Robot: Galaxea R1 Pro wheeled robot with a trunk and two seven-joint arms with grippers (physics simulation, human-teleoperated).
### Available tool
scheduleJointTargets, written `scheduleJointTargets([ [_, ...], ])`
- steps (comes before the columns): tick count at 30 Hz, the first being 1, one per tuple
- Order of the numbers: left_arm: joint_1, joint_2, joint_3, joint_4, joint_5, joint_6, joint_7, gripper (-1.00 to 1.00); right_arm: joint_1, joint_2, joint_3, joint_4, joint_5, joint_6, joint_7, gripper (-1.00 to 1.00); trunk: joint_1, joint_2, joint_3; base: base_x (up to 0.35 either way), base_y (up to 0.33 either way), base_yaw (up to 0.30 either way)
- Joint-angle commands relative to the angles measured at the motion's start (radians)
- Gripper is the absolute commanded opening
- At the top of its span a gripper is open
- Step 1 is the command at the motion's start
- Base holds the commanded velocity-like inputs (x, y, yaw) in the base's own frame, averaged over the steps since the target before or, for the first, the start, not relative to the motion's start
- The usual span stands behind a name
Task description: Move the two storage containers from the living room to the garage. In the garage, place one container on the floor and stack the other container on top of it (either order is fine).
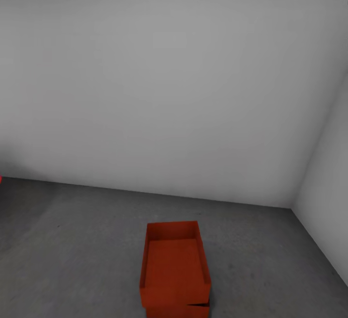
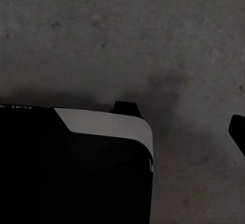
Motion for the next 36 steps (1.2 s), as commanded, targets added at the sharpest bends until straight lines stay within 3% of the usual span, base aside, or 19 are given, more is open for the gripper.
scheduleJointTargets([
  [1,0.001,0.0,-0.003,0.0,0.008,-0.005,0.003,1.0,-0.001,0.001,0.008,0.003,-0.009,-0.005,-0.001,1.0,0.0,-0.001,0.0,0.0,0.0,0.0],
  [10,0.005,0.001,-0.003,0.0,0.01,-0.011,0.003,1.0,-0.002,0.001,0.008,0.003,-0.009,-0.006,-0.001,1.0,0.0,-0.001,0.011,0.0,0.0,0.0],
  [36,0.005,0.012,-0.009,-0.004,0.004,-0.019,0.004,1.0,-0.002,-0.003,0.01,0.003,-0.012,-0.008,-0.004,1.0,0.0,-0.001,0.012,0.0,0.0,0.0],
])
